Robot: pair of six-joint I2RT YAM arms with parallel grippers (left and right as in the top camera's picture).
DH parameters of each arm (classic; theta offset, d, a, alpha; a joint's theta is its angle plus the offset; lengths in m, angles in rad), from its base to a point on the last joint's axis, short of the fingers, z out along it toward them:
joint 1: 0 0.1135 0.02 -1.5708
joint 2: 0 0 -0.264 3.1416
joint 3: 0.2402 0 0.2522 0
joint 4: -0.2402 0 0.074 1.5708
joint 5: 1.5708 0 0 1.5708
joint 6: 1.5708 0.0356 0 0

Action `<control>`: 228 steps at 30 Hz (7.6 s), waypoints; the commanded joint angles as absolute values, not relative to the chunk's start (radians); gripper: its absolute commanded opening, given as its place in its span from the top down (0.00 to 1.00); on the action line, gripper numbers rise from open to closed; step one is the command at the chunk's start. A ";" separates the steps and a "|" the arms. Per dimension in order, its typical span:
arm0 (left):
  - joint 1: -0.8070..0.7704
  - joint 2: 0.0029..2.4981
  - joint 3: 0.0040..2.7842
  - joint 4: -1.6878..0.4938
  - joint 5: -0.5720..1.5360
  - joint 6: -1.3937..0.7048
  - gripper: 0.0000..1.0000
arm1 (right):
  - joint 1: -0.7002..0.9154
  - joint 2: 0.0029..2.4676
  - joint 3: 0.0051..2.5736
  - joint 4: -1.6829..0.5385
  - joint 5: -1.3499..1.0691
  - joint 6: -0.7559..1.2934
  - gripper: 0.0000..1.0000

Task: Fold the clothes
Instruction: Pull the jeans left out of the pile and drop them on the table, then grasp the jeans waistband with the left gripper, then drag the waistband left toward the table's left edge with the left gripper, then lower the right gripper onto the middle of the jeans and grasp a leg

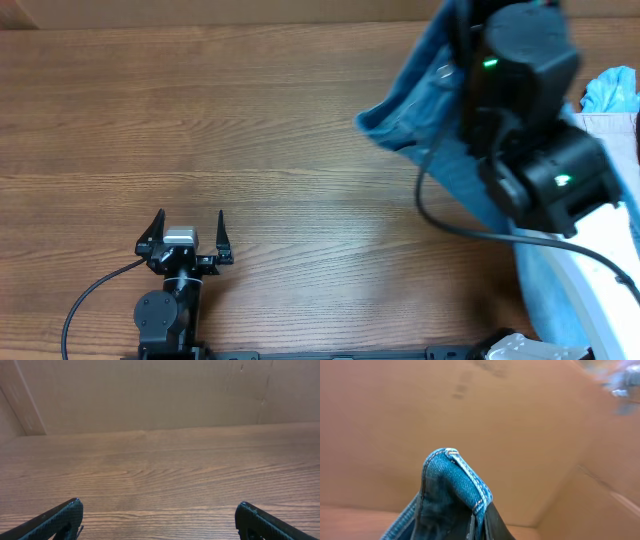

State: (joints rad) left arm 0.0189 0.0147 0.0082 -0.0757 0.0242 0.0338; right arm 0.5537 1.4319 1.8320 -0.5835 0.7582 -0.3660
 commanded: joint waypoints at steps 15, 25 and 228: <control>0.012 0.005 0.005 -0.076 0.019 0.053 0.00 | 0.865 1.800 1.873 -0.440 -0.003 0.060 0.96; 0.012 0.005 0.005 -0.076 0.019 0.053 0.00 | 0.848 1.880 1.871 -0.442 0.012 -0.010 0.96; 0.364 1.495 1.814 -1.343 0.348 -0.105 0.00 | 0.904 1.779 1.177 -0.368 -0.270 -0.073 0.39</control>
